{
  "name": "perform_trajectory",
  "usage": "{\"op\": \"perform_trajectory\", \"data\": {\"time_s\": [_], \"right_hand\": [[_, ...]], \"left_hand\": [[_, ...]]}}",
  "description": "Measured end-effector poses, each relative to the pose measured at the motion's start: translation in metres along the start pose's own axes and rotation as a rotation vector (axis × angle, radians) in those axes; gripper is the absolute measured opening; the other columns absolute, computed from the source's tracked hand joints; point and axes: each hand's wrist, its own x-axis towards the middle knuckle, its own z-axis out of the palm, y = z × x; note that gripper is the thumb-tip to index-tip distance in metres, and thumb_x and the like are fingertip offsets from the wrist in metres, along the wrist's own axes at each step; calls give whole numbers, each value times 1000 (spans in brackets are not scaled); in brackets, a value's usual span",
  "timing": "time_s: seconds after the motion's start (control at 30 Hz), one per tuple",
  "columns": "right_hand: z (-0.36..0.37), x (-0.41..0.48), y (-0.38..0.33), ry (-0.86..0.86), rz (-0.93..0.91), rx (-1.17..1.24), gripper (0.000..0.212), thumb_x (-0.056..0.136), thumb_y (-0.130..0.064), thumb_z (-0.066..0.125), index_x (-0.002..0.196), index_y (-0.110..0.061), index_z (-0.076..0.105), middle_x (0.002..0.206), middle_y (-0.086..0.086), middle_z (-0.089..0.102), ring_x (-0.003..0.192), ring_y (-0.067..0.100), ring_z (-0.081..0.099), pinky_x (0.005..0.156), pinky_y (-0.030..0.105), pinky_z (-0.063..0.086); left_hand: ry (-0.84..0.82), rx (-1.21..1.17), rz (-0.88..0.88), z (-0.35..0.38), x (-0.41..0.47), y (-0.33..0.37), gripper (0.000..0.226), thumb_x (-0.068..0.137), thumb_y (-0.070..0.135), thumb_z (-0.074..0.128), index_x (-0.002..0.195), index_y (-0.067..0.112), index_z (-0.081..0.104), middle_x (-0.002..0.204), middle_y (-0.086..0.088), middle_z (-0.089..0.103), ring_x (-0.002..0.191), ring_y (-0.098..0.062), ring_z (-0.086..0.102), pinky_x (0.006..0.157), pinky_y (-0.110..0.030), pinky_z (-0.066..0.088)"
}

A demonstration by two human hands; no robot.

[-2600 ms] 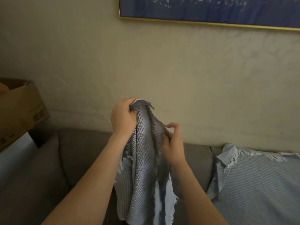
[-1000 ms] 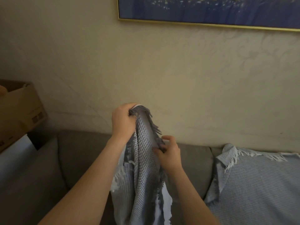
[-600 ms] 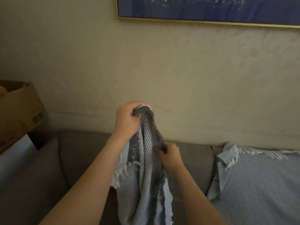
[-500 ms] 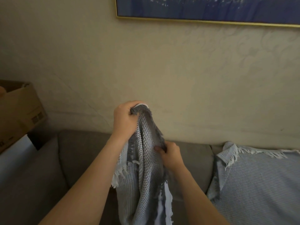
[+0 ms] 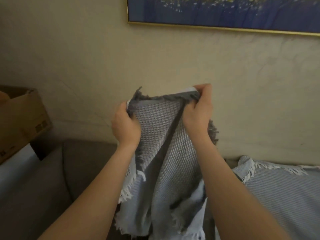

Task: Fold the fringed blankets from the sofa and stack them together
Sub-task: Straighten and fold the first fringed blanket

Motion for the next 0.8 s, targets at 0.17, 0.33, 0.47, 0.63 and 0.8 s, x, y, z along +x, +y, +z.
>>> {"op": "perform_trajectory", "data": {"time_s": [0.17,0.33,0.47,0.63,0.8], "right_hand": [[8,-10,40,-766,49,-372,45,93,-26,71,55,-16,49,43,-7,40,38,2,36,50,30,30],[8,-19,56,-306,139,-274,7,83,-18,63,83,-15,69,66,-2,67,55,10,59,51,36,49],[10,-33,46,-378,163,-250,11,84,-10,65,85,-21,67,70,-6,66,62,15,63,53,29,45],[4,-42,49,-368,281,-119,27,81,7,56,91,-16,68,80,-2,69,64,12,62,49,22,44],[11,-53,48,-364,342,-50,22,87,3,66,97,-14,78,82,-8,72,68,1,65,51,10,46]], "left_hand": [[184,2,-89,-13,20,9,18,104,10,48,113,15,63,104,-1,69,96,-28,65,76,-34,44],[129,12,-77,-8,15,0,17,104,7,50,109,14,65,104,-5,69,93,-26,64,79,-39,50],[71,3,-111,-1,10,-6,15,107,10,49,112,11,63,109,-5,63,93,-20,58,82,-36,46],[-66,0,-288,-2,1,-37,16,107,9,48,112,5,63,110,-18,69,104,-38,67,92,-52,54],[-368,-152,-391,-7,-17,-56,46,98,-12,40,129,12,64,117,-2,66,116,-23,61,100,-35,48]]}}
